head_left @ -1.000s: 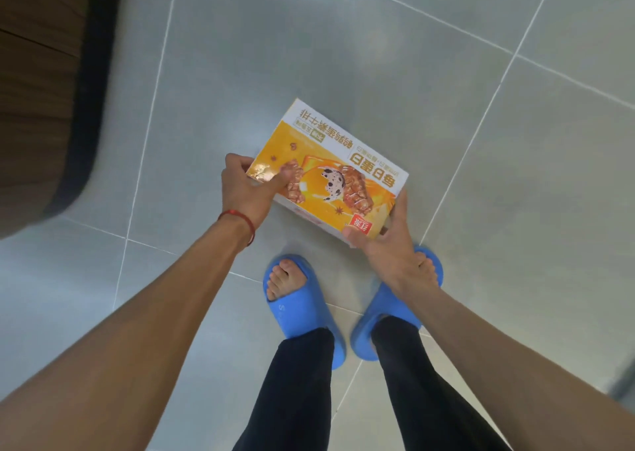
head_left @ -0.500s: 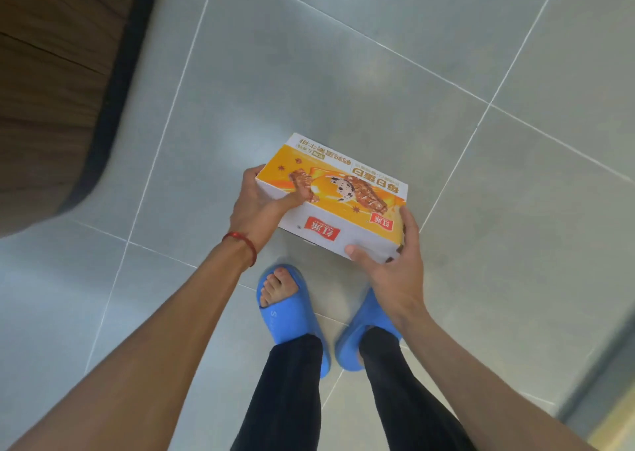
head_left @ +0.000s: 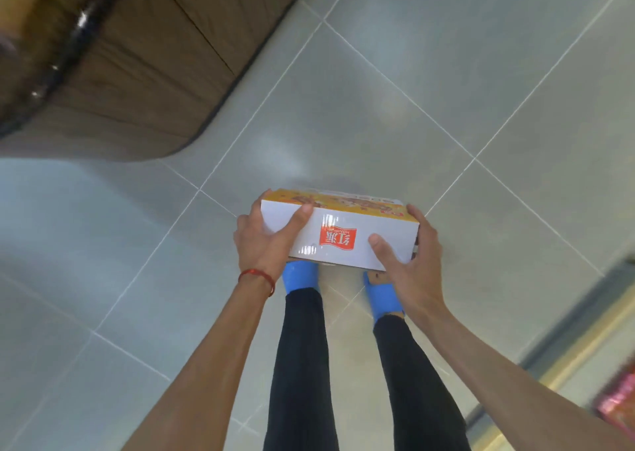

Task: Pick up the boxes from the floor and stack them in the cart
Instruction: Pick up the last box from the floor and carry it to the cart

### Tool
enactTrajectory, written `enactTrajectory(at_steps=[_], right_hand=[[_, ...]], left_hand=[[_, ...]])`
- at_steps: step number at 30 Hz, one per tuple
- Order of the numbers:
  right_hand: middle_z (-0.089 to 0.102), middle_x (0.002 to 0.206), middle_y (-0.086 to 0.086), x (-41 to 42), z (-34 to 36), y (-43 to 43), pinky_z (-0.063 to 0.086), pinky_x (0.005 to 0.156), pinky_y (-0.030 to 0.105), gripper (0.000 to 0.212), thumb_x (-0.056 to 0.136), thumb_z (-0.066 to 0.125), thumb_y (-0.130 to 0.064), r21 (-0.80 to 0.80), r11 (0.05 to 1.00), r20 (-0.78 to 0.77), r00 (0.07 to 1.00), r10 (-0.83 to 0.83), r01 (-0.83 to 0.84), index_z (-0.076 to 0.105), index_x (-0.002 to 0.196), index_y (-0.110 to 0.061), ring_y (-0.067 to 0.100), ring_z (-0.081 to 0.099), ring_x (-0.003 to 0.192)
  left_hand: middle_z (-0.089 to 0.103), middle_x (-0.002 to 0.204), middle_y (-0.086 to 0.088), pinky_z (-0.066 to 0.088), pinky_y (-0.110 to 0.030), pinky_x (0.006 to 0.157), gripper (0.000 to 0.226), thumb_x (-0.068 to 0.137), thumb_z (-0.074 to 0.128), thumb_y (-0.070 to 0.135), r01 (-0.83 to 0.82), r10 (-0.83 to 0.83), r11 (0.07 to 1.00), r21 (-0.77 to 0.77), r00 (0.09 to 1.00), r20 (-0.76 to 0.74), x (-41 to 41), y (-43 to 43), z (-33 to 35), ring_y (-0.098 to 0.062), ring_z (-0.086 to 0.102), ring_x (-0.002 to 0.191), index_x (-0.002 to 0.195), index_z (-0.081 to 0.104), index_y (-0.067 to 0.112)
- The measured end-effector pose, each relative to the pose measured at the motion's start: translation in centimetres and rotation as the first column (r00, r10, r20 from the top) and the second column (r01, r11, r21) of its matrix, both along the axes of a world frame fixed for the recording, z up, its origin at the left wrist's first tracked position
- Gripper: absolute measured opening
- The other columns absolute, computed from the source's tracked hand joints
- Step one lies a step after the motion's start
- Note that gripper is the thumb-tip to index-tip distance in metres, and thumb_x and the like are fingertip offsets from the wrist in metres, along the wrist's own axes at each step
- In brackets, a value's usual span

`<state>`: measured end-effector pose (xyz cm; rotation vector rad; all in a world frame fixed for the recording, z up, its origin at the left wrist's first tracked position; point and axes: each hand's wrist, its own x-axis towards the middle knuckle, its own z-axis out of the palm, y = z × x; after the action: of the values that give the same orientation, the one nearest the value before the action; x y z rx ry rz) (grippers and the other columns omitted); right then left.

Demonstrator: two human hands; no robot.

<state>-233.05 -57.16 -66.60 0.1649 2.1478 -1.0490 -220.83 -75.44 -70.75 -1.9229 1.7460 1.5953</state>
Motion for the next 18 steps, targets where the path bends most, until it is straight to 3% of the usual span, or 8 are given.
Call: enactTrajectory(at_steps=[2,5,7,9,12,15,18], right_hand=[[0.044,0.126,-0.03,0.4,2.2,-0.6,0.052,0.104,0.051,0.075,0.068,0.073,-0.073,-0.016,0.999,-0.024,0.998,0.05,-0.051,0.042,0.134,-0.057,0.018,0.048,0.133],[0.044,0.128,-0.016,0.9,4.9,-0.6,0.05,0.107,0.043,0.079,0.075,0.073,-0.066,-0.035,0.989,-0.001,0.99,0.141,-0.141,0.044,0.143,-0.039,0.015,0.051,0.128],[0.042,0.133,-0.005,1.3,6.3,-0.1,0.057,0.093,0.026,0.071,0.088,0.076,-0.049,-0.054,0.973,0.029,0.974,0.226,-0.224,0.041,0.147,-0.033,0.015,0.054,0.124],[0.041,0.137,-0.001,1.8,8.0,0.2,0.054,0.071,0.009,0.065,0.093,0.074,-0.037,-0.077,0.949,0.042,0.95,0.31,-0.307,0.039,0.147,-0.031,0.016,0.054,0.122],[0.046,0.141,0.0,2.8,10.4,1.1,0.051,0.068,0.008,0.062,0.093,0.074,-0.037,-0.133,0.906,0.042,0.911,0.41,-0.402,0.04,0.144,-0.032,0.017,0.056,0.122],[0.057,0.135,-0.002,4.5,13.6,2.2,0.05,0.063,0.007,0.063,0.095,0.072,-0.037,-0.178,0.863,0.075,0.868,0.491,-0.473,0.039,0.147,-0.026,0.008,0.061,0.108],[0.061,0.126,-0.005,7.0,17.2,3.4,0.048,0.058,0.007,0.062,0.097,0.069,-0.033,-0.215,0.815,0.097,0.818,0.567,-0.539,0.037,0.149,-0.021,-0.005,0.059,0.095]], left_hand=[[0.056,0.113,0.003,0.052,-0.04,0.099,0.085,0.055,0.068,0.088,-0.046,0.046,0.998,-0.038,0.999,0.004,1.4,0.8,2.7,-0.021,0.057,0.115,0.127,0.057,0.044],[0.054,0.109,0.004,0.054,-0.041,0.094,0.079,0.055,0.066,0.087,-0.15,0.152,0.988,-0.036,0.986,0.064,3.3,2.5,6.2,-0.022,0.059,0.11,0.12,0.059,0.043],[0.056,0.109,0.003,0.055,-0.044,0.092,0.077,0.052,0.065,0.09,-0.209,0.212,0.977,-0.04,0.974,0.082,4.9,3.7,8.0,-0.023,0.06,0.108,0.113,0.061,0.043],[0.059,0.11,0.001,0.056,-0.043,0.091,0.078,0.051,0.067,0.089,-0.295,0.297,0.955,-0.038,0.954,0.052,6.7,5.1,10.0,-0.023,0.062,0.106,0.111,0.063,0.04],[0.063,0.116,-0.004,0.057,-0.035,0.087,0.073,0.053,0.074,0.076,-0.421,0.422,0.907,0.028,0.906,-0.041,9.4,7.6,13.1,-0.019,0.066,0.101,0.11,0.065,0.03],[0.07,0.111,0.0,0.056,-0.024,0.077,0.048,0.069,0.082,0.05,-0.485,0.484,0.874,0.034,0.862,-0.148,12.7,10.6,16.8,-0.015,0.068,0.097,0.105,0.065,0.022],[0.072,0.109,0.007,0.057,-0.038,0.091,0.055,0.065,0.08,0.053,-0.572,0.566,0.82,0.017,0.806,-0.171,16.7,14.3,20.6,-0.016,0.069,0.103,0.111,0.064,0.027]])
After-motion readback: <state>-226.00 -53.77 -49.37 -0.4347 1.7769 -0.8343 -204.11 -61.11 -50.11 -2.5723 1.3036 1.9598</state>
